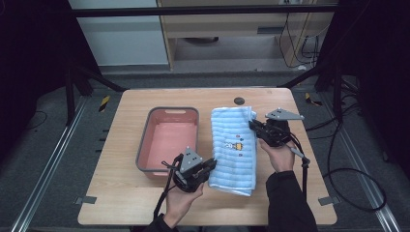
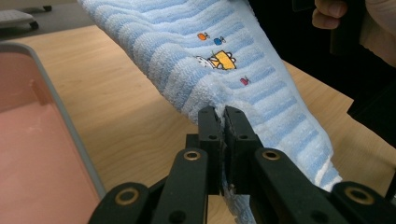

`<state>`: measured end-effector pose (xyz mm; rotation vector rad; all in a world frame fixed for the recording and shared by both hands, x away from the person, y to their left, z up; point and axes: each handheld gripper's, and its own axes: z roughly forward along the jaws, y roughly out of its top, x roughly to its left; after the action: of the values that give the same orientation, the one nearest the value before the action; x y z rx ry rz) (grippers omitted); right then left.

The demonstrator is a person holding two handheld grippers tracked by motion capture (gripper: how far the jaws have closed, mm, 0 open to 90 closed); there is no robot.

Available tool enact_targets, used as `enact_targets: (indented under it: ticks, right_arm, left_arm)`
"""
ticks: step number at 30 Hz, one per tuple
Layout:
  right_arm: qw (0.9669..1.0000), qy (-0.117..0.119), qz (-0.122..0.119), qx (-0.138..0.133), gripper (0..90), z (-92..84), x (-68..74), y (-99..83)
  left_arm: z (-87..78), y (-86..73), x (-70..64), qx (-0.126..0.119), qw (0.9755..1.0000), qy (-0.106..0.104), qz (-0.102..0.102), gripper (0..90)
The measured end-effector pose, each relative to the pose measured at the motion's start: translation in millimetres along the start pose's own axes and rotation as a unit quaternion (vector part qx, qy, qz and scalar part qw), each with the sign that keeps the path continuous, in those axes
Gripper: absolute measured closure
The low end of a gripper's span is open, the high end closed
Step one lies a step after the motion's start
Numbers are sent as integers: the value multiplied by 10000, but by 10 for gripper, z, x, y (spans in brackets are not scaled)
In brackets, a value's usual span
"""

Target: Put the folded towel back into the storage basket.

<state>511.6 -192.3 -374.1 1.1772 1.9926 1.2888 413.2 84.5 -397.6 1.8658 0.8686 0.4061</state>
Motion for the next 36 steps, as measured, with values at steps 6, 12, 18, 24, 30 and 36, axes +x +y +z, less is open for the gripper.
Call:
enact_targets:
  ticks: [6, 12, 18, 24, 30, 36]
  right_arm:
    - [9999, 25, -55, -84, 832, 1, 85, 171]
    - [9998, 104, -119, -154, 834, 57, 190, 348]
    - [9994, 137, -222, -227, 833, 139, 321, 555]
    - [9989, 193, -307, -289, 833, 246, 447, 722]
    - [9987, 272, -325, -294, 832, 436, 568, 813]
    - [9979, 421, -371, -334, 833, 617, 719, 893]
  left_arm:
    - [-141, 124, 108, -172, 9998, 84, -4, 864]
    - [-260, 210, 220, -325, 9994, 111, -72, 864]
    - [-396, 293, 346, -426, 9989, 200, -50, 864]
    - [-527, 325, 515, -521, 9980, 326, -131, 864]
    - [-660, 337, 669, -597, 9968, 500, -161, 864]
    - [-786, 320, 831, -673, 9955, 622, -256, 864]
